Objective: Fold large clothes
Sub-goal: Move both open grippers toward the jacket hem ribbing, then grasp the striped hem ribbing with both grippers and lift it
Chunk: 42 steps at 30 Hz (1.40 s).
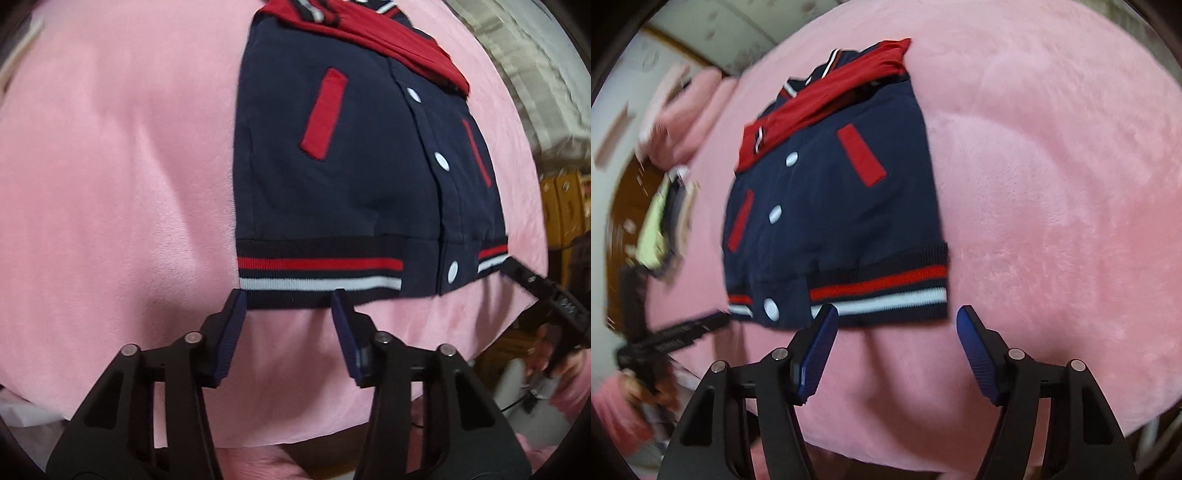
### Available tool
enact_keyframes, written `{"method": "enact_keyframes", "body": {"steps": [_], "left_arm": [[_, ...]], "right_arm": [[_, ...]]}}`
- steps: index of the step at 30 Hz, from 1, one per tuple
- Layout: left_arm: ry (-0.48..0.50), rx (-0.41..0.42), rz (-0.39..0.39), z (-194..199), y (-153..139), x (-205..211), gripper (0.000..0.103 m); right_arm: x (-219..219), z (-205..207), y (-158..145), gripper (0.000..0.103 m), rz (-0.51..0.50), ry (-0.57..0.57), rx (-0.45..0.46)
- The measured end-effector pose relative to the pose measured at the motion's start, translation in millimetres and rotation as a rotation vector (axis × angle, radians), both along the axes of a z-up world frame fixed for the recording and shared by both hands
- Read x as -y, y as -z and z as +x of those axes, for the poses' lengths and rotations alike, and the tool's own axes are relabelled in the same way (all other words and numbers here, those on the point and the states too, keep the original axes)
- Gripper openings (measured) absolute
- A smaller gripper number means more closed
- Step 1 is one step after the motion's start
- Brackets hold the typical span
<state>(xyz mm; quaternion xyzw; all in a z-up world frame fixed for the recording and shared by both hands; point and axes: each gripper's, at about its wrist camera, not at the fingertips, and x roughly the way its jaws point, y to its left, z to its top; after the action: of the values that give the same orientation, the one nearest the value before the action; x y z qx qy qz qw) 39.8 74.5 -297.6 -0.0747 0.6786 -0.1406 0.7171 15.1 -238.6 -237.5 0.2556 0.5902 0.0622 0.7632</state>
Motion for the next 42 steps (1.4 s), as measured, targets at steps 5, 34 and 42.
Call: {"method": "enact_keyframes", "body": {"steps": [5,34,42], "left_arm": [[-0.061,-0.097,-0.155,11.6,13.3,-10.2,0.034],[-0.236,-0.216,-0.112,22.1,34.1,-59.9,0.015],[-0.224,-0.127,-0.099,10.0,-1.5,-50.5,0.004]], "right_arm": [[15.3,13.3,24.9,0.033,0.094,0.084,-0.106],[30.7,26.7,-45.8,0.011,0.292,0.1,0.0],[27.1,42.1,-83.2,0.011,0.388,0.173,0.06]]}}
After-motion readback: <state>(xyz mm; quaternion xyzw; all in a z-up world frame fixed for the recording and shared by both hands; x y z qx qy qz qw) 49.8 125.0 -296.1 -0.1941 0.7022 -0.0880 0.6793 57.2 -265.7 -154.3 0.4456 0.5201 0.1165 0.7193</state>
